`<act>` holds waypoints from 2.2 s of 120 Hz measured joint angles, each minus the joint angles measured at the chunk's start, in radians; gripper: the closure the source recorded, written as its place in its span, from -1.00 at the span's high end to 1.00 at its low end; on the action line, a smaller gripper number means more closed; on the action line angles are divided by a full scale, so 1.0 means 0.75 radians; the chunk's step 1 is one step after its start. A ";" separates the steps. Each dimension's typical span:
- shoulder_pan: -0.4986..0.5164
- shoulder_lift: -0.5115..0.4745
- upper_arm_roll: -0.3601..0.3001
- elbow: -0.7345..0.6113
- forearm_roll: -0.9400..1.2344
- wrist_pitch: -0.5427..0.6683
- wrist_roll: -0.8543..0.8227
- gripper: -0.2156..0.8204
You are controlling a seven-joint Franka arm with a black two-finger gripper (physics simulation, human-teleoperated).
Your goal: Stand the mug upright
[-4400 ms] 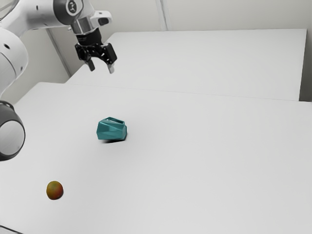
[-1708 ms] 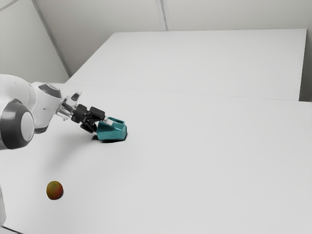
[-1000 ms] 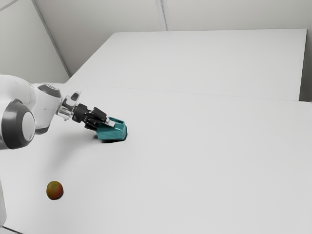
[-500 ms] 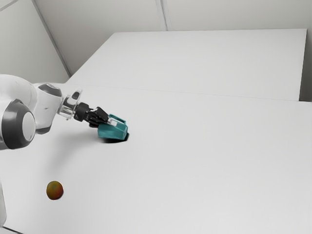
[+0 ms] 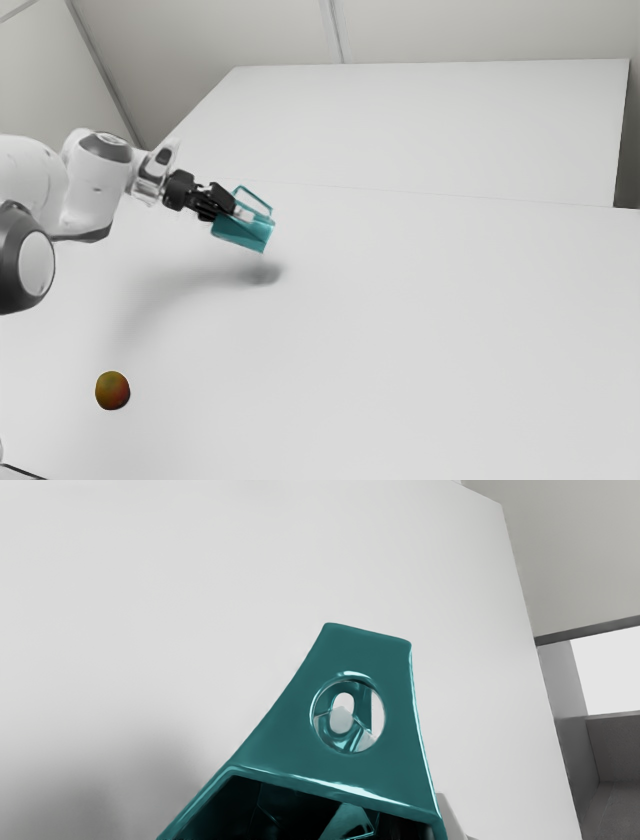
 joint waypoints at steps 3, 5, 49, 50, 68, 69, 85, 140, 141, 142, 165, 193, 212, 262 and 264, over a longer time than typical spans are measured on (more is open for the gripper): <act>-0.017 -0.023 -0.002 0.004 0.033 0.014 -0.002 -0.90; -0.027 -0.037 -0.004 0.006 0.056 0.023 -0.003 -0.90; -0.286 -0.188 -0.034 -0.009 0.758 0.286 -0.048 -0.93; -0.291 -0.190 -0.035 -0.011 0.775 0.291 -0.049 -0.93; -0.352 -0.227 -0.048 -0.072 1.023 0.394 -0.069 -0.93; -0.356 -0.232 -0.049 -0.080 1.036 0.400 -0.070 -0.93; -0.402 -0.289 -0.049 -0.202 1.188 0.509 -0.090 -0.93; -0.475 -0.253 -0.049 -0.356 1.449 0.769 -0.170 -0.93; -0.474 -0.251 -0.048 -0.358 1.450 0.771 -0.172 -0.93; -0.474 -0.250 -0.048 -0.360 1.452 0.772 -0.173 -0.93; -0.475 -0.271 -0.048 -0.442 1.469 0.798 -0.203 -0.93; -0.486 -0.328 -0.048 -0.526 1.522 0.825 -0.242 -0.93; -0.493 -0.331 -0.048 -0.565 1.549 0.843 -0.267 -0.93; -0.511 -0.348 -0.048 -0.615 1.616 0.873 -0.339 -0.93; -0.511 -0.348 -0.048 -0.615 1.616 0.873 -0.341 -0.92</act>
